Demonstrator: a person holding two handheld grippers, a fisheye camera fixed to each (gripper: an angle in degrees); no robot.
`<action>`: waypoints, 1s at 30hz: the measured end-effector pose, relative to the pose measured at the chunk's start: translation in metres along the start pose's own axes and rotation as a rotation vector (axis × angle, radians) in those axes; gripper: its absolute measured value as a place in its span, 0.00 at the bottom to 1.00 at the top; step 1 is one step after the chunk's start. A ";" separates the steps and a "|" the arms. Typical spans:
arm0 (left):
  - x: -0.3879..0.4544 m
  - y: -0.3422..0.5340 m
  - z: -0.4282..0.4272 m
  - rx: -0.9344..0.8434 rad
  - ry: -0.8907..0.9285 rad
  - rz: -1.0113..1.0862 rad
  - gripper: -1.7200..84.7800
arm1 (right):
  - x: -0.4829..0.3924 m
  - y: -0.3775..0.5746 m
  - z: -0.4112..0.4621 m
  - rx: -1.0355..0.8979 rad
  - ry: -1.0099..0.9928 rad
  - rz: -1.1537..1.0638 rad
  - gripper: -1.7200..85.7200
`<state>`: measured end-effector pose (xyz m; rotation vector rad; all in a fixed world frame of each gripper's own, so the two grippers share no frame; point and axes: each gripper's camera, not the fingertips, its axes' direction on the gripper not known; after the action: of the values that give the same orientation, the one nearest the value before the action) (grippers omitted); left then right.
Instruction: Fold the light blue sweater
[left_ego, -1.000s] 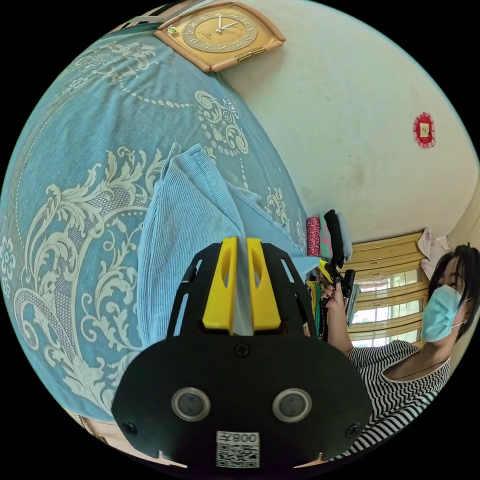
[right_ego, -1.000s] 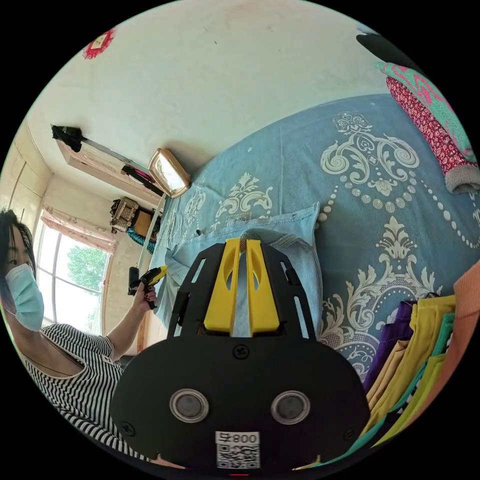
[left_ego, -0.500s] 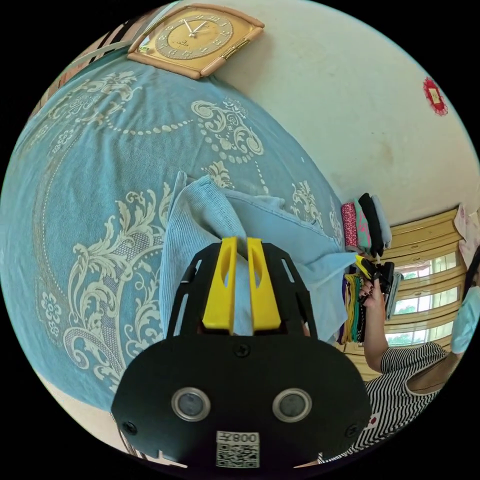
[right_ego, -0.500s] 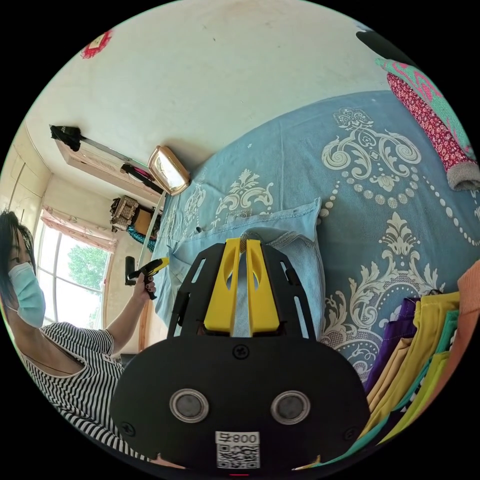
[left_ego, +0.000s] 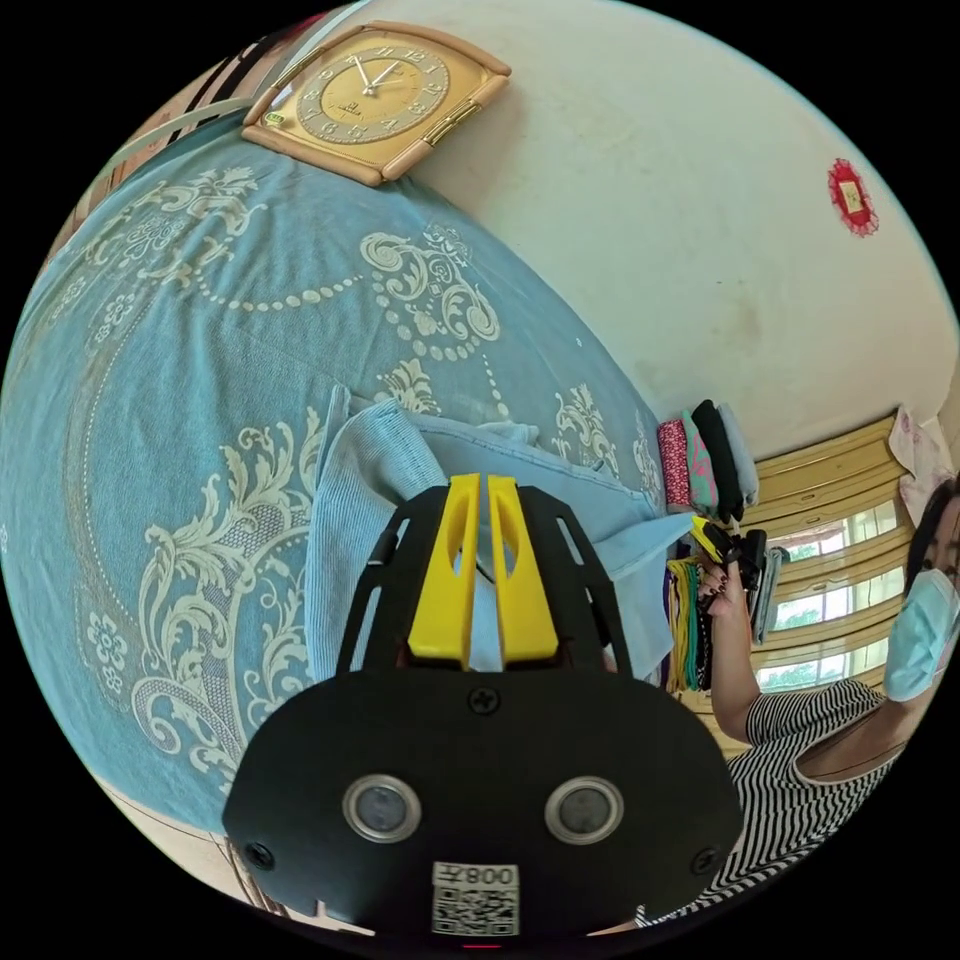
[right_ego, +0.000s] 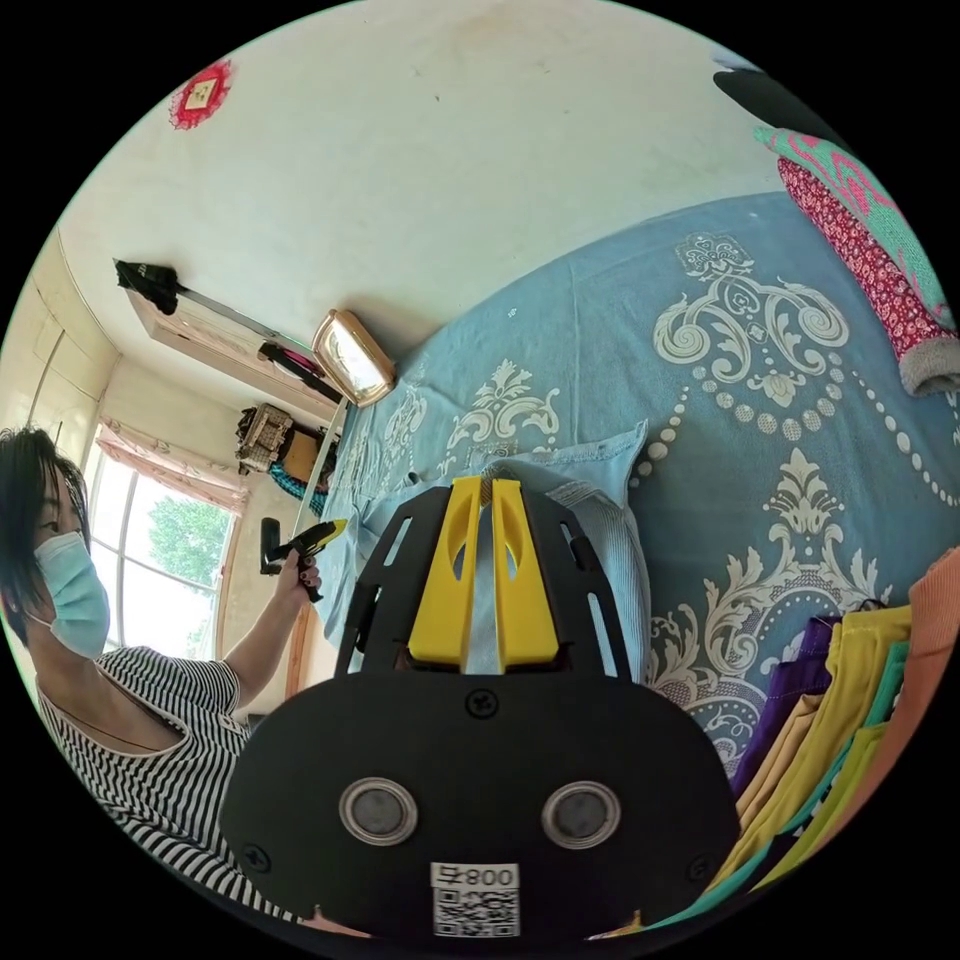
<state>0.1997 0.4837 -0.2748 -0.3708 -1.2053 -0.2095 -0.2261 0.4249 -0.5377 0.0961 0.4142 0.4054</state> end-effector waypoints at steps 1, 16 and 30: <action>0.006 0.002 0.001 -0.009 -0.033 0.017 0.09 | -0.002 0.001 0.001 -0.002 0.007 -0.003 0.04; 0.030 -0.012 -0.004 0.010 -0.171 0.056 0.03 | -0.014 -0.005 -0.007 0.037 -0.019 0.012 0.04; -0.008 -0.021 0.011 0.085 -0.059 -0.086 0.06 | 0.001 -0.060 0.022 -0.029 0.094 0.147 0.07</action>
<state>0.1798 0.4684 -0.2752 -0.2531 -1.2853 -0.2216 -0.1944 0.3704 -0.5290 0.0800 0.4955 0.5618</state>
